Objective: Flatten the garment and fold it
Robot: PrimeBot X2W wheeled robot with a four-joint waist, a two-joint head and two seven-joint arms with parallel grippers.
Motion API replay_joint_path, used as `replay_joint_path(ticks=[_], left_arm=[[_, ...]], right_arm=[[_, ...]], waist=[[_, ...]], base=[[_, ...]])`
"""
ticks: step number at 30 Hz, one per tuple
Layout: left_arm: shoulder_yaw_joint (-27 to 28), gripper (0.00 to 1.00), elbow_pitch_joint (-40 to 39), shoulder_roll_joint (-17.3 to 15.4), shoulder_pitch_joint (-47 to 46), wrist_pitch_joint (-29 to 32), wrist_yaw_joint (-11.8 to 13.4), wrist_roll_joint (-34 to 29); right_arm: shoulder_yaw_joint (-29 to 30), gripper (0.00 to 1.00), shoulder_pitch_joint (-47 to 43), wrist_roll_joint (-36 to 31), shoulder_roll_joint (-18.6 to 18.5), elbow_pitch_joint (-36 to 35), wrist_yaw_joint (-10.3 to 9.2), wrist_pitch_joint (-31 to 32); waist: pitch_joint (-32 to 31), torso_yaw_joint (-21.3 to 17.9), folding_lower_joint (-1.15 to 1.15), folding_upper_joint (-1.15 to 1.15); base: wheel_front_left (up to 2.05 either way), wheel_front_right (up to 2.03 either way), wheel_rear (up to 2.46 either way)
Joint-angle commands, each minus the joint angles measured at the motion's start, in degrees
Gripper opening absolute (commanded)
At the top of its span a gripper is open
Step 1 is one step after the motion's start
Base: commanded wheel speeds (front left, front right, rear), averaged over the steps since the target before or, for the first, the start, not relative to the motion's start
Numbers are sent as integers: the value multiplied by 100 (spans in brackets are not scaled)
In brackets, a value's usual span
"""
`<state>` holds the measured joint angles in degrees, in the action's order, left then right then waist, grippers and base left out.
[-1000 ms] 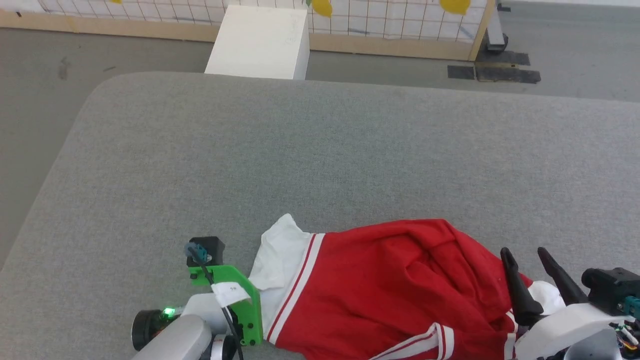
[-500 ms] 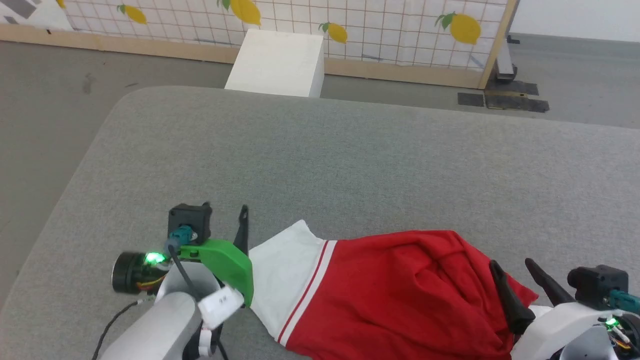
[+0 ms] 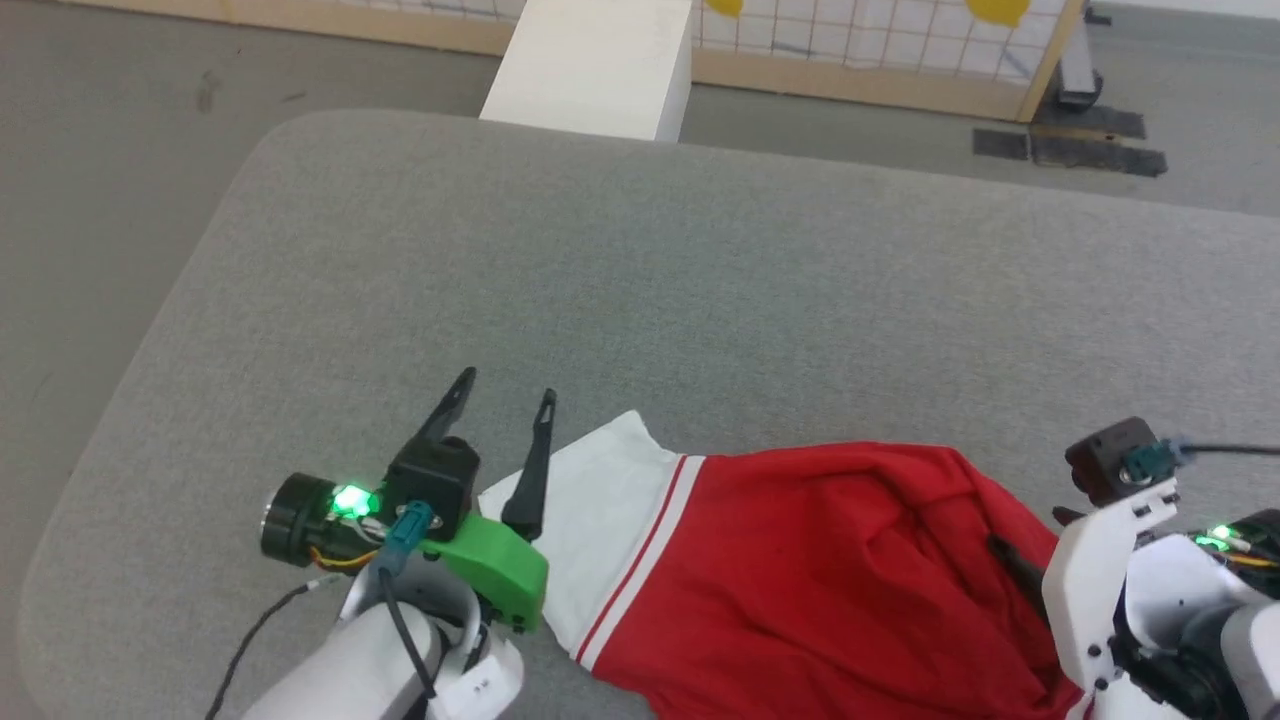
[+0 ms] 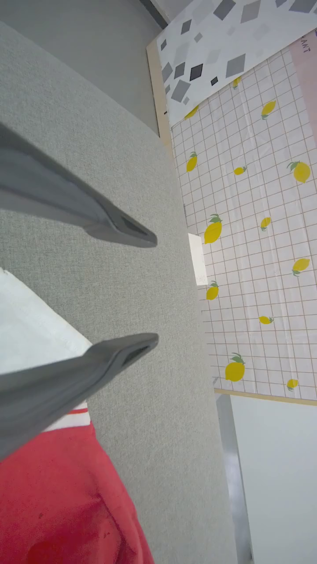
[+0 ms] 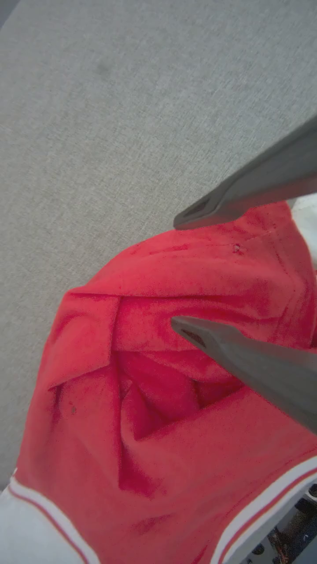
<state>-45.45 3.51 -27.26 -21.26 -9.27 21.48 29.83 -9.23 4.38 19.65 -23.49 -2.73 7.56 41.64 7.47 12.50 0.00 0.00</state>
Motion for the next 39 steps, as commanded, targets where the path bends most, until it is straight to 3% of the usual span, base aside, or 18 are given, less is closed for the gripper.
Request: replay_joint_path(ticks=[1, 5, 12, 13, 14, 26, 32, 39], left_arm=[[-26, 100, 23, 70, -25, -63, -17, -35], [-91, 100, 59, 233, -135, -95, -53, -48], [-127, 100, 140, 405, -311, -166, -103, -56], [-123, 100, 152, 420, -333, -177, -107, -54], [-122, 100, 162, 430, -348, -184, -111, -52], [-96, 100, 265, 472, -426, -169, -128, 46], [-105, 100, 193, 535, -567, -151, -140, 43], [-127, 100, 148, 658, -702, -212, -182, 43]], right_arm=[[-99, 100, 188, 65, -80, 123, -8, 161], [-373, 100, 511, 87, -231, 541, -8, 467], [-702, 100, 711, 39, -343, 1153, -8, 484], [-734, 20, 724, 35, -359, 1211, -8, 433], [-755, 0, 736, 23, -377, 1242, -8, 373], [128, 0, 1894, -217, -187, 1230, -8, -822], [-104, 0, 3020, -253, -367, 1598, -8, -1112], [-1054, 0, 4371, -261, -805, 2491, -8, -1576]], waist=[[204, 185, 0, 0], [400, 345, 0, 0], [683, 550, 0, 0], [706, 564, 0, 0], [721, 573, 0, 0], [551, 494, 0, 0], [720, 570, 0, 0], [1124, 816, 0, 0]], base=[[0, 0, 0], [0, 0, 0], [0, 0, 0], [0, 0, 0], [0, 0, 0], [0, 0, 0], [0, 0, 0], [0, 0, 0]])
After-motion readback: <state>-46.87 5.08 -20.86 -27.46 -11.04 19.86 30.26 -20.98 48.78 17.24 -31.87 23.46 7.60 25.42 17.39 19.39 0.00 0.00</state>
